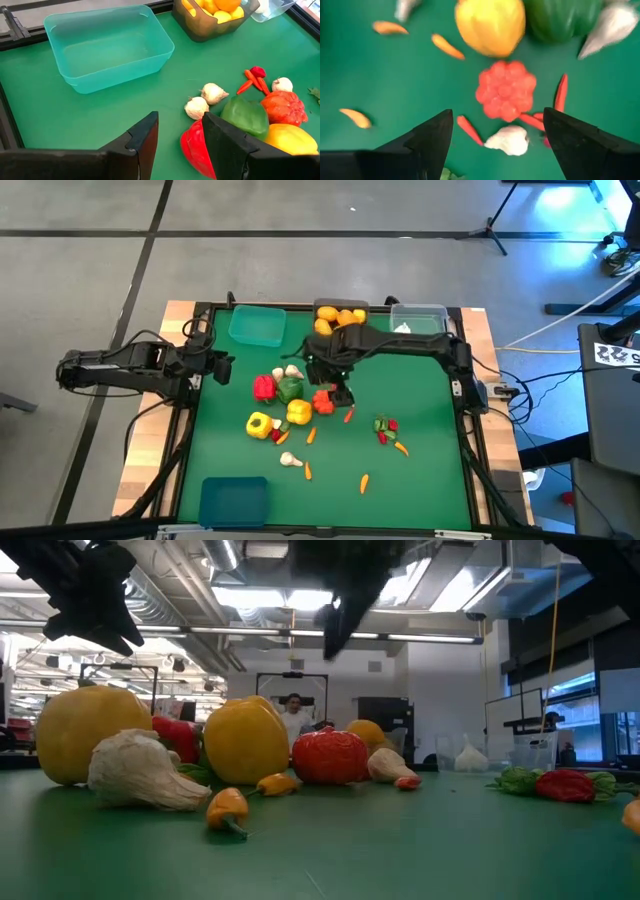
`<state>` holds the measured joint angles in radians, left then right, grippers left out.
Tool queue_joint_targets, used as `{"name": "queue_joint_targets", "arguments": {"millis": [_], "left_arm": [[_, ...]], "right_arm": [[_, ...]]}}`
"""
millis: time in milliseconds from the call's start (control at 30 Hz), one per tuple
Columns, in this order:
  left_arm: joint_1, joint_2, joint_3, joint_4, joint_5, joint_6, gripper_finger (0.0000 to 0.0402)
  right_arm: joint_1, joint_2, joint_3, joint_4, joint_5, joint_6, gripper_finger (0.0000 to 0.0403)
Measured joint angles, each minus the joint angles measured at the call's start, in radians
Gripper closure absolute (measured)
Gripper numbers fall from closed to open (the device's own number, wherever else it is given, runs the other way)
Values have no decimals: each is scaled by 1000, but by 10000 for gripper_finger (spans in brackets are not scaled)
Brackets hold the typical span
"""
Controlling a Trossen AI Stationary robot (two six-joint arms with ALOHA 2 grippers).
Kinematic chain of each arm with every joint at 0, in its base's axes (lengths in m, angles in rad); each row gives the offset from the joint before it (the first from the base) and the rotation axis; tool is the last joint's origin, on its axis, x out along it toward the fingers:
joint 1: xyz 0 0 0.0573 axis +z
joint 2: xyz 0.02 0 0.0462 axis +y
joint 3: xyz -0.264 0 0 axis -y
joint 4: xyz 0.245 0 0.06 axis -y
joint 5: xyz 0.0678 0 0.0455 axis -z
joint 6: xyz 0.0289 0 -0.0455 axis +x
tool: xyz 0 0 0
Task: Sort produce into baskets
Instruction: Put the pumpkin into the light blue bin
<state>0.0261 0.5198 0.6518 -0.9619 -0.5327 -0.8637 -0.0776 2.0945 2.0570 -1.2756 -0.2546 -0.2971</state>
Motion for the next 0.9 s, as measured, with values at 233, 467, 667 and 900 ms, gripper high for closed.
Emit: {"name": "queue_joint_targets", "arguments": {"millis": [233, 467, 667, 900], "left_arm": [[0, 0, 0, 0, -1, 1, 251], [0, 0, 0, 0, -3, -3, 251], [0, 0, 0, 0, -3, -13, 251], [0, 0, 0, 0, -3, -13, 251]], "right_arm": [[0, 1, -215, 180, 36, 2, 97], [6, 1, -321, 262, -28, 39, 97], [6, 3, -287, 272, -34, 42, 97], [6, 2, -200, 281, -26, 33, 97]]}}
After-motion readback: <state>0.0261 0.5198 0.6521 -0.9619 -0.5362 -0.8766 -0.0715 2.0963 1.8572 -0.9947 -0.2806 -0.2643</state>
